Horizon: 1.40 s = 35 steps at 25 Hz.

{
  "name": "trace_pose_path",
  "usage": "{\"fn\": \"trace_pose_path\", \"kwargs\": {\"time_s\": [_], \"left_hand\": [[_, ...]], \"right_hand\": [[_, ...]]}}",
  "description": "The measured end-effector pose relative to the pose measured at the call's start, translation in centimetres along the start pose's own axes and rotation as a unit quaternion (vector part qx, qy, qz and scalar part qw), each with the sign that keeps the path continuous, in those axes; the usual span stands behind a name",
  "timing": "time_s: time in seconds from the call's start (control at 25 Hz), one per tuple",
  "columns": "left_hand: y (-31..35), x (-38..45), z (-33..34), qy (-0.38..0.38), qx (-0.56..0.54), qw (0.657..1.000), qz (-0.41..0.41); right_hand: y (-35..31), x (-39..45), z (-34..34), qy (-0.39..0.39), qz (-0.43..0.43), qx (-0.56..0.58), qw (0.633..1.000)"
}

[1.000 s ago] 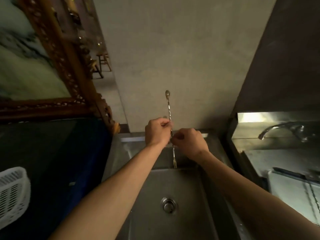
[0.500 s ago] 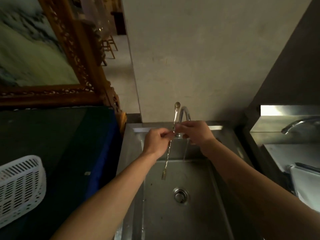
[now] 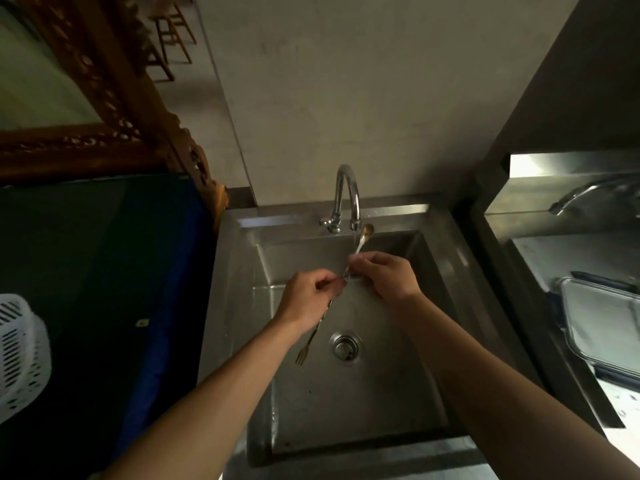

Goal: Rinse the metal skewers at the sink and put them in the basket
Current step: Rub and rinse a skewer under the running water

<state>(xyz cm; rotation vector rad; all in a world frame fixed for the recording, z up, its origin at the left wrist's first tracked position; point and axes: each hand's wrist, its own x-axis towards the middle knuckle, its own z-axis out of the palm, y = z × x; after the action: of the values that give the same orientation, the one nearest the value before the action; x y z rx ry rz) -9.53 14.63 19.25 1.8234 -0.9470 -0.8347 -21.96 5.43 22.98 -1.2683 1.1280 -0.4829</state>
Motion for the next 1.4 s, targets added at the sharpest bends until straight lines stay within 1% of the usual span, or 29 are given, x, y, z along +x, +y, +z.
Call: {"fn": "trace_pose_path", "kwargs": {"time_s": [0.12,0.28,0.48,0.68,0.88,1.12,1.32,1.4], "left_hand": [[-2.1,-0.1,1.4,-0.012,0.001,1.000,-0.022],[-5.5,0.3,3.4,-0.024,0.023,0.998,-0.044],[-9.4,2.3,4.5,-0.011,0.035,0.997,-0.065],[-11.9,4.7,5.1,0.005,0.019,0.997,-0.073],[-12.6,5.5,5.3,0.009,0.032,0.996,-0.081],[-12.0,6.6,4.9,0.011,0.045,0.996,-0.073],[-11.6,7.5,4.7,0.015,0.039,0.997,-0.072],[-11.5,7.7,4.7,0.017,0.038,0.997,-0.070]], "right_hand": [[2.5,0.6,-0.7,-0.015,0.050,0.001,0.999],[5.8,2.4,-1.0,-0.008,0.102,-0.008,0.995],[8.3,6.5,0.4,-0.023,0.112,-0.051,0.992],[10.1,10.5,1.3,-0.022,0.119,-0.039,0.992],[11.2,12.1,1.2,-0.025,0.127,-0.032,0.991],[10.6,13.1,1.6,-0.019,0.128,-0.004,0.992],[9.8,14.0,1.8,-0.002,0.121,-0.005,0.993],[9.5,14.3,1.9,0.016,0.125,-0.010,0.992]]}}
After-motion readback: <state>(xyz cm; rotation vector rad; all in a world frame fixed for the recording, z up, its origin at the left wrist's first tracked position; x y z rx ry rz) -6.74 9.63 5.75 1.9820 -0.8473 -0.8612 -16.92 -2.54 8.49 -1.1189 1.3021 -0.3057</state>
